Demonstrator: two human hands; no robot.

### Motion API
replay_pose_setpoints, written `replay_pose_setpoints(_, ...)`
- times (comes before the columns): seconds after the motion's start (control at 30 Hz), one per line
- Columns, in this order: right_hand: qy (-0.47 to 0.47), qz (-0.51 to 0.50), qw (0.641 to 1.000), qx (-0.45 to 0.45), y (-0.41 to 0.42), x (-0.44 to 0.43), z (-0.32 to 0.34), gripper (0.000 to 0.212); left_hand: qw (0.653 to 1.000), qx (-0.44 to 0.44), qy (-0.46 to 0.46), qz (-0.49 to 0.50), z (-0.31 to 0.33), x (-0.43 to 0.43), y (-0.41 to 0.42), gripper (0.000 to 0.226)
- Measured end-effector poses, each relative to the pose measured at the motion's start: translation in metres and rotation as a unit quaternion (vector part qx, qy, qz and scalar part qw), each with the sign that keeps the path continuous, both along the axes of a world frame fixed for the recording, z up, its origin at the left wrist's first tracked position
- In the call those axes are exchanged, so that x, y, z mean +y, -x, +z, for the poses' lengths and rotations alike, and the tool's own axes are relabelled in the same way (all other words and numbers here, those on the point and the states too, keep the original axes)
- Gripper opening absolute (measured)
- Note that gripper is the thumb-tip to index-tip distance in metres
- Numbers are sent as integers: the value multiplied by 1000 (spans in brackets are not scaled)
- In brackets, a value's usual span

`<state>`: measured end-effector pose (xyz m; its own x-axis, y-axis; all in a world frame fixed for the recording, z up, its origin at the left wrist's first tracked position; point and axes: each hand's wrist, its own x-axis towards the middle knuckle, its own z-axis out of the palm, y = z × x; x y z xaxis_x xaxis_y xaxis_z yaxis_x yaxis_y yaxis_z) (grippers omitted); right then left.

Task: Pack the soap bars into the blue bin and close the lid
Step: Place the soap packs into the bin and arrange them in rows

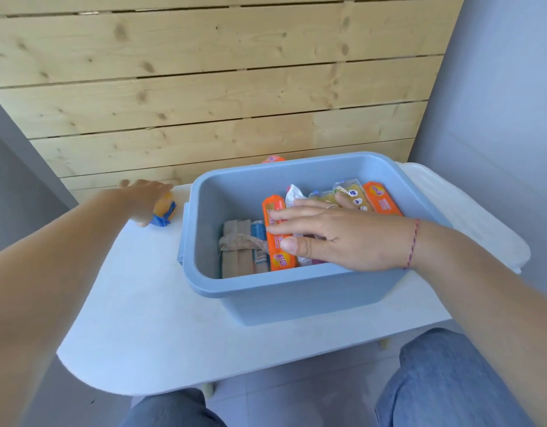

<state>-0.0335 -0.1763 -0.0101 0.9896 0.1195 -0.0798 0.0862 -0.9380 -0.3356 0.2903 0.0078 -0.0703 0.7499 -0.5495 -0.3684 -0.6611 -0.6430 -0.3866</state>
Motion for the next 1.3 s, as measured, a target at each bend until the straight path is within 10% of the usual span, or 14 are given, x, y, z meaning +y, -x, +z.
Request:
replay_pose_setpoints(0.13, -17, -4, 1000, 2, 0, -1, -1, 42, 996, -75, 23, -41, -10, 3, -2, 72)
replay_pose_setpoints(0.3, -29, -14, 999, 21, 3, 3, 5, 41, 965, -4, 263, 16, 5, 16, 5, 60)
replay_pose_setpoints(0.43, -17, -36, 997, 66, 4, 8, 11, 48, 871, 91, 472, 104, 56, 19, 31, 35)
replay_pose_setpoints(0.57, -20, -49, 995, 82, 8, 12, 16, 50, 692, 248, 663, 139, 127, 15, 77, 36)
replay_pose_setpoints(0.77, -21, -45, 994, 94, 10, 13, 24, 51, 558, 506, 614, 234, 158, -28, 157, 48)
replay_pose_setpoints(0.83, -34, -49, 993, 101, 10, 12, 29, 47, 572, 557, 528, 290, 137, -39, 184, 42)
replay_pose_setpoints(0.97, -42, -55, 991, 117, 14, 5, 34, 54, 712, 453, 432, 317, 95, -51, 207, 39)
replay_pose_setpoints(1.13, -53, -53, 988, 133, 18, 0, 33, 62, 701, 425, 449, 355, 85, -53, 215, 23)
replay_pose_setpoints(1.3, -18, -63, 996, 57, 12, 13, 29, 59, 767, 383, 419, 299, 79, -55, 216, 23)
